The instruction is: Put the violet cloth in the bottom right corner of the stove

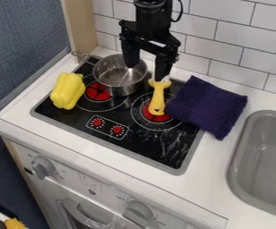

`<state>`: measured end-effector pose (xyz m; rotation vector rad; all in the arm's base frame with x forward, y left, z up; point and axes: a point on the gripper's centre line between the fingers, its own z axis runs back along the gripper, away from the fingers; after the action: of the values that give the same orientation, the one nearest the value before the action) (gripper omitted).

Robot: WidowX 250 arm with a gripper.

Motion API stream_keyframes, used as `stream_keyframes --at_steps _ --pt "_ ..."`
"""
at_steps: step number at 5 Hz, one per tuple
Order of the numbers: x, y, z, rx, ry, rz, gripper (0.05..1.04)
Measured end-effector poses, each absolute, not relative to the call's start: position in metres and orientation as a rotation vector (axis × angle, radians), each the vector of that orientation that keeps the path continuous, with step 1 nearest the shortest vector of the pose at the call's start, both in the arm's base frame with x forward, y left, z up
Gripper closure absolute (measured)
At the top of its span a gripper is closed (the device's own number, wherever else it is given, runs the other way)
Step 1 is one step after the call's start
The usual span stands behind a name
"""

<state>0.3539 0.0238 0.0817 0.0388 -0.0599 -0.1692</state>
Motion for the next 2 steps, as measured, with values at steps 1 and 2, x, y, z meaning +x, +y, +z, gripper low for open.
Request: stream_keyframes --at_steps 1,2 --pt "0.353 0.023 0.071 0.030 -0.030 -0.171 0.083" --pt "0.357 -0.001 0.070 0.007 -0.036 -0.230 0.083"
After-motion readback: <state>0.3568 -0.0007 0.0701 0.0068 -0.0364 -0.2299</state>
